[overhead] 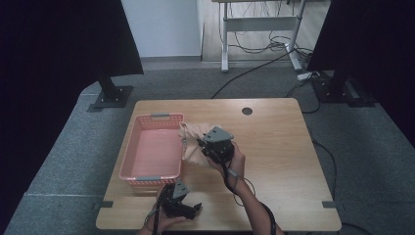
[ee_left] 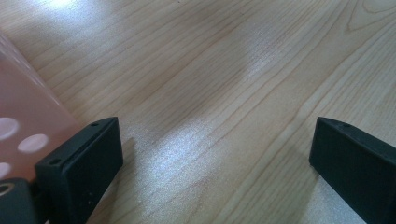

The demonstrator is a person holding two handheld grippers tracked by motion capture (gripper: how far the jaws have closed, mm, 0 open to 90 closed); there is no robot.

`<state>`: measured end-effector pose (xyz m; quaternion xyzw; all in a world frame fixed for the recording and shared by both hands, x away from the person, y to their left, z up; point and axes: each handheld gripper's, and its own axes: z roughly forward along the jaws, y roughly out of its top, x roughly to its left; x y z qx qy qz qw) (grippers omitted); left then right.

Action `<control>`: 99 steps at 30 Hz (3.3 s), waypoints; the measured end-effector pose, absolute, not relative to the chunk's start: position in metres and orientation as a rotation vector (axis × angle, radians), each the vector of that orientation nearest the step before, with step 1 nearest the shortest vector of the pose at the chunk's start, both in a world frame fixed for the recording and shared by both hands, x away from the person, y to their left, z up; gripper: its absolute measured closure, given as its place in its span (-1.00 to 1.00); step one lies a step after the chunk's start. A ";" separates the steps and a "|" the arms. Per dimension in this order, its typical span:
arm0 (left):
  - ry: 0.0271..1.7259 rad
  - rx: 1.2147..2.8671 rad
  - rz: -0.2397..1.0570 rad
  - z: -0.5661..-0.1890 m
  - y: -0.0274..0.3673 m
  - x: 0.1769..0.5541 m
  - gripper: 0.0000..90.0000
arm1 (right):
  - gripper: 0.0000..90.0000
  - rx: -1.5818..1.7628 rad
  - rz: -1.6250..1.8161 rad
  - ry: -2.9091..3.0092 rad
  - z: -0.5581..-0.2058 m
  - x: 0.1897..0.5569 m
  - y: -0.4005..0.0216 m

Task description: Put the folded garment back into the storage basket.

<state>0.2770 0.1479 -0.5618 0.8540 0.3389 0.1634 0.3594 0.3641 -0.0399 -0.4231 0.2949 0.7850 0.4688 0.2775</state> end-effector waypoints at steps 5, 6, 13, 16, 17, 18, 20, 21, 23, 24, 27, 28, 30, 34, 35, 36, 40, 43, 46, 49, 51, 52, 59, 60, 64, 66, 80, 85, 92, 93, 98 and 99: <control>0.875 2.199 0.420 -0.562 0.148 0.277 -0.94 | 0.60 0.787 1.261 2.112 -0.423 0.365 -0.036; 0.875 2.200 0.420 -0.562 0.148 0.277 -0.94 | 0.60 0.786 1.261 2.113 -0.423 0.365 -0.035; 0.873 2.202 0.422 -0.562 0.148 0.277 -0.94 | 0.60 0.784 1.261 2.119 -0.424 0.367 -0.031; 0.874 2.201 0.421 -0.562 0.148 0.277 -0.94 | 0.60 0.783 1.263 2.121 -0.424 0.368 -0.028; 0.874 2.201 0.421 -0.562 0.148 0.277 -0.94 | 0.60 0.782 1.262 2.122 -0.424 0.368 -0.027; 0.874 2.202 0.421 -0.562 0.148 0.277 -0.94 | 0.60 0.781 1.262 2.124 -0.424 0.368 -0.026; 0.874 2.201 0.421 -0.562 0.148 0.277 -0.94 | 0.60 0.776 1.260 2.126 -0.424 0.369 -0.024; 0.874 2.201 0.421 -0.562 0.148 0.277 -0.94 | 0.60 0.774 1.259 2.128 -0.424 0.369 -0.023; 0.873 2.202 0.421 -0.562 0.148 0.277 -0.94 | 0.60 0.769 1.256 2.131 -0.424 0.370 -0.021; 0.873 2.202 0.421 -0.562 0.148 0.277 -0.94 | 0.60 0.765 1.255 2.132 -0.424 0.370 -0.019; 0.872 2.202 0.419 -0.562 0.148 0.277 -0.94 | 0.60 0.762 1.260 2.135 -0.423 0.371 -0.016; 0.872 2.202 0.420 -0.562 0.148 0.277 -0.94 | 0.60 0.759 1.261 2.136 -0.422 0.372 -0.015; 0.872 2.202 0.419 -0.562 0.148 0.277 -0.94 | 0.60 0.757 1.262 2.137 -0.422 0.372 -0.013; 0.872 2.203 0.420 -0.562 0.148 0.277 -0.94 | 0.60 0.746 1.266 2.142 -0.421 0.372 -0.009; 0.873 2.201 0.419 -0.562 0.148 0.277 -0.94 | 0.60 0.748 1.268 2.141 -0.420 0.372 -0.008; 0.872 2.202 0.419 -0.562 0.148 0.277 -0.94 | 0.60 0.745 1.269 2.142 -0.421 0.372 -0.007; 0.872 2.202 0.418 -0.562 0.148 0.277 -0.94 | 0.60 0.746 1.270 2.149 -0.423 0.373 -0.004; 0.872 2.202 0.418 -0.562 0.148 0.277 -0.94 | 0.60 0.748 1.270 2.155 -0.425 0.374 -0.002; 0.873 2.202 0.418 -0.562 0.148 0.277 -0.94 | 0.60 0.750 1.274 2.159 -0.426 0.375 0.000; 0.872 2.202 0.418 -0.562 0.148 0.277 -0.94 | 0.60 0.746 1.274 2.165 -0.427 0.376 0.004; 0.872 2.202 0.418 -0.562 0.148 0.277 -0.94 | 0.60 0.741 1.276 2.169 -0.427 0.376 0.007; 0.874 2.200 0.417 -0.562 0.148 0.277 -0.94 | 0.60 0.738 1.277 2.170 -0.427 0.377 0.009; 0.870 2.202 0.419 -0.562 0.148 0.277 -0.94 | 0.60 0.721 1.276 2.181 -0.427 0.377 0.018; 0.870 2.201 0.418 -0.562 0.148 0.277 -0.94 | 0.60 0.717 1.278 2.182 -0.426 0.377 0.020; 0.870 2.202 0.418 -0.562 0.148 0.277 -0.94 | 0.60 0.713 1.279 2.185 -0.427 0.377 0.023; 0.870 2.201 0.418 -0.562 0.148 0.277 -0.94 | 0.60 0.709 1.282 2.189 -0.427 0.377 0.027; 0.869 2.201 0.420 -0.562 0.148 0.277 -0.94 | 0.60 0.686 1.293 2.211 -0.430 0.380 0.047; 0.868 2.201 0.417 -0.562 0.148 0.277 -0.94 | 0.60 0.673 1.287 2.224 -0.431 0.382 0.054; 0.868 2.202 0.417 -0.562 0.148 0.277 -0.94 | 0.60 0.665 1.292 2.230 -0.431 0.382 0.060; 0.867 2.202 0.417 -0.562 0.148 0.277 -0.94 | 0.60 0.666 1.294 2.230 -0.431 0.382 0.061; 0.869 2.201 0.418 -0.562 0.147 0.277 -0.94 | 0.60 0.663 1.293 2.232 -0.430 0.383 0.063; 0.869 2.201 0.418 -0.562 0.147 0.277 -0.94 | 0.60 0.664 1.291 2.232 -0.430 0.384 0.064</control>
